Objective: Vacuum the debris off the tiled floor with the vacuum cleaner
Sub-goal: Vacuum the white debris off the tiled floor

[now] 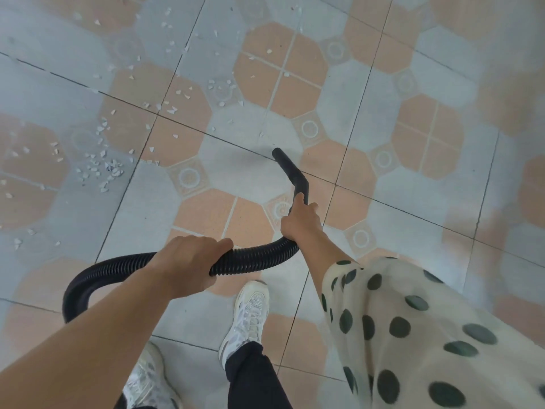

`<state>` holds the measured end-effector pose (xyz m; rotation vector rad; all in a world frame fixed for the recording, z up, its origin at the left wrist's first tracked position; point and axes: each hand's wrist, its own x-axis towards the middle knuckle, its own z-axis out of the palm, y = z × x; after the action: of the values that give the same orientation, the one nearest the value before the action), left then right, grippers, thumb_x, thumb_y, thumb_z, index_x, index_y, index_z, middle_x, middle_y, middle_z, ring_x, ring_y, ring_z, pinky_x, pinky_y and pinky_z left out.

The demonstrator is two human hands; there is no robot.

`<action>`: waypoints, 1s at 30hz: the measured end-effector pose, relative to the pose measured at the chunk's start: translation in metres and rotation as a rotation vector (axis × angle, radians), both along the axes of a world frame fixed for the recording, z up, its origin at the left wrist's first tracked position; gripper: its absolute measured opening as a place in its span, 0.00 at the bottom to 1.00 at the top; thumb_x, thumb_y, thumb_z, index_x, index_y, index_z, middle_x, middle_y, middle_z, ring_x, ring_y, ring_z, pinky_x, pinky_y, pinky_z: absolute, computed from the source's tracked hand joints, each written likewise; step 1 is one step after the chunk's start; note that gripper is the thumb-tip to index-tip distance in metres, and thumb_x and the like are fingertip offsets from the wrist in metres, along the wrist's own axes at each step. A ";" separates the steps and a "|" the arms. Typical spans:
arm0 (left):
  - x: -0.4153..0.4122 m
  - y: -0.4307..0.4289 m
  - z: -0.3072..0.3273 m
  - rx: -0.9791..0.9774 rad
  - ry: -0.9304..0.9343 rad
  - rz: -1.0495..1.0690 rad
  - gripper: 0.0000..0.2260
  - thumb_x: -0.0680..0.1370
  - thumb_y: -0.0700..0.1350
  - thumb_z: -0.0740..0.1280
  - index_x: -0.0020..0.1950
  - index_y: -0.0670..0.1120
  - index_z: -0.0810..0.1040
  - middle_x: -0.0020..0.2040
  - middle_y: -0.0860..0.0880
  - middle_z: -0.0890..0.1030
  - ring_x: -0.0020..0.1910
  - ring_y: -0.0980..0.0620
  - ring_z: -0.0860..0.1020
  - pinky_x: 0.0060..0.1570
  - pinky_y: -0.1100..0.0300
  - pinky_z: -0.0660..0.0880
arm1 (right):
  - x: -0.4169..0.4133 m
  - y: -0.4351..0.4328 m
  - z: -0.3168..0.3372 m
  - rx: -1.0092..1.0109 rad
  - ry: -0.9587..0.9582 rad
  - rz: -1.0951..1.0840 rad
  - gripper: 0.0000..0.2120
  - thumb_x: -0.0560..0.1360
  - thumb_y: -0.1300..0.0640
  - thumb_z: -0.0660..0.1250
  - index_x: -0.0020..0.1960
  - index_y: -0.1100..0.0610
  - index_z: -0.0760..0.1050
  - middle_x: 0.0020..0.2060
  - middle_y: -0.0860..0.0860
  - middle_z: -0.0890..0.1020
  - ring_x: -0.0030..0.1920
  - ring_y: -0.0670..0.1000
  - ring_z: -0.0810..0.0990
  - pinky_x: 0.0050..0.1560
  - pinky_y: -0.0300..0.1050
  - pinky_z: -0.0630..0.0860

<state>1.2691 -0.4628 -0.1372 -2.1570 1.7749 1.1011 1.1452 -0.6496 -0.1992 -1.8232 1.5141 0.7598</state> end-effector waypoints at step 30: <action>0.059 -0.039 -0.010 0.036 0.035 0.308 0.08 0.74 0.44 0.60 0.50 0.52 0.63 0.41 0.52 0.75 0.37 0.48 0.74 0.38 0.56 0.72 | 0.126 -0.065 -0.007 -0.059 0.042 0.387 0.37 0.78 0.62 0.61 0.80 0.55 0.44 0.65 0.60 0.62 0.39 0.54 0.71 0.39 0.48 0.71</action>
<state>1.3282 -0.5021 -0.1475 -2.4605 1.4547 1.2293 1.2709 -0.7147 -0.2065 -2.1901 1.2312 0.9450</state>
